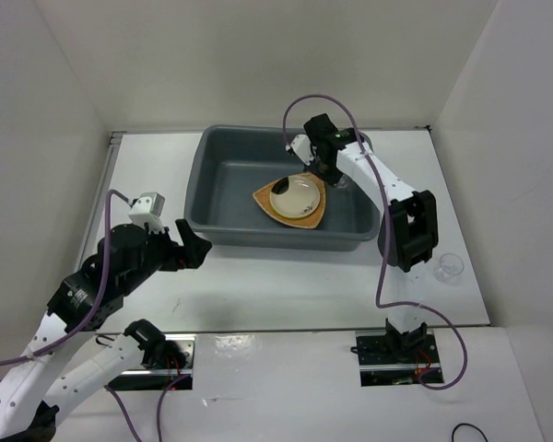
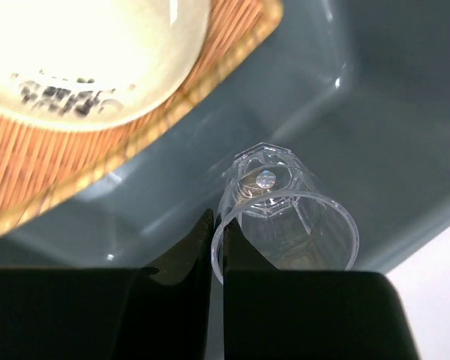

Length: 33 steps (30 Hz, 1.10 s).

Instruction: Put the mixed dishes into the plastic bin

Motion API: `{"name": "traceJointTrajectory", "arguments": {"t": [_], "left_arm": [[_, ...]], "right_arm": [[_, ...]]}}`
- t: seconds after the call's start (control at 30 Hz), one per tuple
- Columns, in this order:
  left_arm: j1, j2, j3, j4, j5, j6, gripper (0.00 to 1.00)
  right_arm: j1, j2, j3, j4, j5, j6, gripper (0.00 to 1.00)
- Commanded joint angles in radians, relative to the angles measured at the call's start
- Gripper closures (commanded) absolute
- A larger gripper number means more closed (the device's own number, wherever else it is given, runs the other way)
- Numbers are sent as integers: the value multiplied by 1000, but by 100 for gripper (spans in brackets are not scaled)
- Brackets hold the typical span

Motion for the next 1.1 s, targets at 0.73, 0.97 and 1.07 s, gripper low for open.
{"name": "traceJointTrajectory", "arguments": {"t": [0.73,0.97,1.07], "left_arm": [[-4,53,-1,32,-12,-18,0],[-4,62,-1,32,-12,-18,0],[-4,62,-1,32,-12,-18,0]], "right_arm": [[-104,155,104,210,-138,62,50],[-165,-127,145,206,-178,118,25],[-206,-273,108,183,-149,145,24]]}}
